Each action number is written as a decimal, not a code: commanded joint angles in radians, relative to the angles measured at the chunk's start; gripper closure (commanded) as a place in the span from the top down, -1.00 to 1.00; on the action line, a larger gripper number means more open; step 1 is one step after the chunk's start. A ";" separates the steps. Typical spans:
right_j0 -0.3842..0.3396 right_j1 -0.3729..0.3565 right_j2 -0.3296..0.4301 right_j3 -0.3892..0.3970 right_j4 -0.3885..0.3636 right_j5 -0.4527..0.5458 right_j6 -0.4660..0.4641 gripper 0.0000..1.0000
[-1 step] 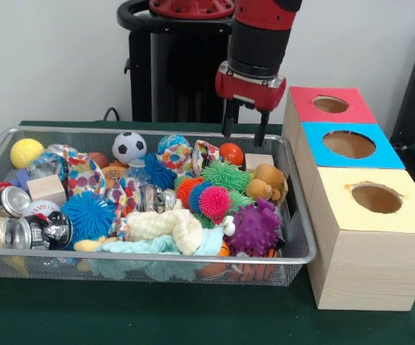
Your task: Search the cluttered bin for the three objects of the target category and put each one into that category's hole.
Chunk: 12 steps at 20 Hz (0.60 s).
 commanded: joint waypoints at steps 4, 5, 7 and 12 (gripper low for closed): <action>-0.034 0.108 0.067 -0.001 0.074 -0.196 0.319 1.00; -0.054 0.126 0.090 0.008 0.066 -0.225 0.328 1.00; -0.079 0.152 0.120 0.014 0.054 -0.260 0.340 1.00; -0.065 0.173 0.139 0.028 0.069 -0.282 0.373 1.00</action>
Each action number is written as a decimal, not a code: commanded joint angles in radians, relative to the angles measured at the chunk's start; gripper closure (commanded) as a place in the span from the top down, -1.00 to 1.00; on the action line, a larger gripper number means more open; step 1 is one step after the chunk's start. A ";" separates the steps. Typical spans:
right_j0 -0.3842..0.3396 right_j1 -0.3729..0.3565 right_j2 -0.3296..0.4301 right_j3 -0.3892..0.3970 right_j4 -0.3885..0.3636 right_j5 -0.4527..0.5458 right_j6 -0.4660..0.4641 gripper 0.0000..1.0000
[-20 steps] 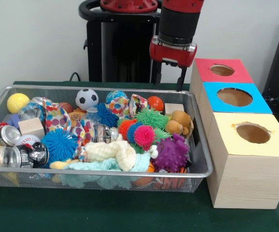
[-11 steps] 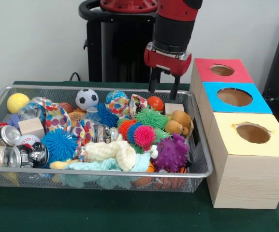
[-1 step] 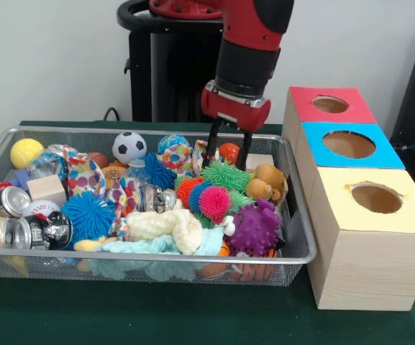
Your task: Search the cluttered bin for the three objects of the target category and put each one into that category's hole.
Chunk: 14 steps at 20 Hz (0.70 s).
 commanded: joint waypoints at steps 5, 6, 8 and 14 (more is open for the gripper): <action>-0.038 0.103 0.146 0.034 0.029 -0.116 0.304 1.00; -0.044 0.103 0.151 0.039 0.022 -0.123 0.307 1.00; -0.034 0.080 0.148 0.051 0.026 -0.107 0.312 1.00; -0.008 -0.003 0.141 0.090 0.035 -0.054 0.314 1.00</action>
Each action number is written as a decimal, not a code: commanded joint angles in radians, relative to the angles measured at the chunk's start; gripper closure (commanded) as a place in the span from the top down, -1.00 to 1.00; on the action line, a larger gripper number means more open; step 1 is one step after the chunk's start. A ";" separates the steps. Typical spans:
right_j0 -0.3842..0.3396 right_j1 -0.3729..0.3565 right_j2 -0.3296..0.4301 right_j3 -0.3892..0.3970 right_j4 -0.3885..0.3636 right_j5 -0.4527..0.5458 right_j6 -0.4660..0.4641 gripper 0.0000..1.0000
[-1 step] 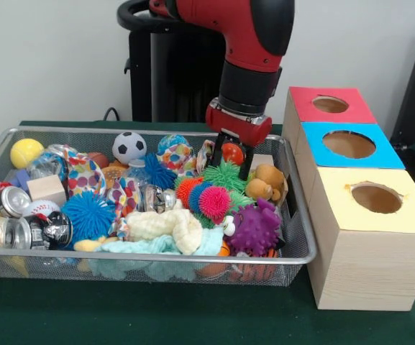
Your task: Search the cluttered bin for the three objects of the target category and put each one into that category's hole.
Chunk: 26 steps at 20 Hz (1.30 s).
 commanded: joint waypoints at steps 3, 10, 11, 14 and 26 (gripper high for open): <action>0.031 -0.082 0.086 0.087 0.051 0.017 0.275 1.00; 0.050 -0.103 0.104 0.098 0.083 0.010 0.296 1.00; 0.061 -0.090 0.100 0.083 0.094 0.012 0.293 1.00; 0.060 -0.083 0.109 0.080 0.099 0.005 0.293 1.00; 0.048 -0.067 0.116 0.021 0.126 -0.004 0.278 1.00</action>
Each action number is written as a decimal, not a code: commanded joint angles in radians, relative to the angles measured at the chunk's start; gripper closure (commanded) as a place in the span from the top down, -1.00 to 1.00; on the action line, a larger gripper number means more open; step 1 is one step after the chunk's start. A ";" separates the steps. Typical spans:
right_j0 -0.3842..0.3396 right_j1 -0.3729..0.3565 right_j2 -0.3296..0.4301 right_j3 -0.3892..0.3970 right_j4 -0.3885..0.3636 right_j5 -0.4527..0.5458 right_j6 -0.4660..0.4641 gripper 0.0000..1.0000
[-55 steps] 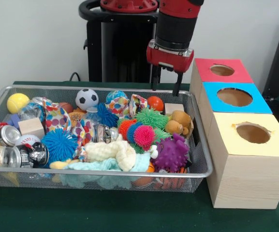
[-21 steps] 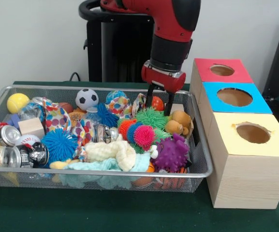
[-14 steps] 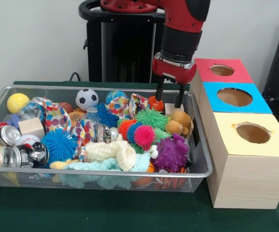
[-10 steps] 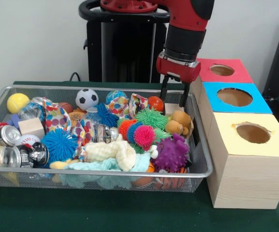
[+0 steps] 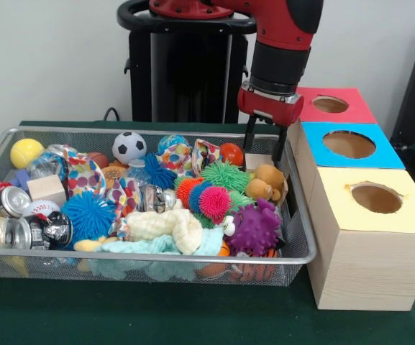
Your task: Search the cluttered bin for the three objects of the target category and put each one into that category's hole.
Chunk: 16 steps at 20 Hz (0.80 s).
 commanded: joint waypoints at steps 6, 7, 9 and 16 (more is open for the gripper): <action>-0.020 -0.011 0.092 -0.073 0.113 -0.007 0.279 1.00; -0.014 -0.015 0.086 -0.077 0.120 0.004 0.273 1.00; -0.009 -0.020 0.080 -0.081 0.128 0.016 0.263 1.00; 0.021 -0.013 0.047 -0.107 0.155 0.055 0.227 1.00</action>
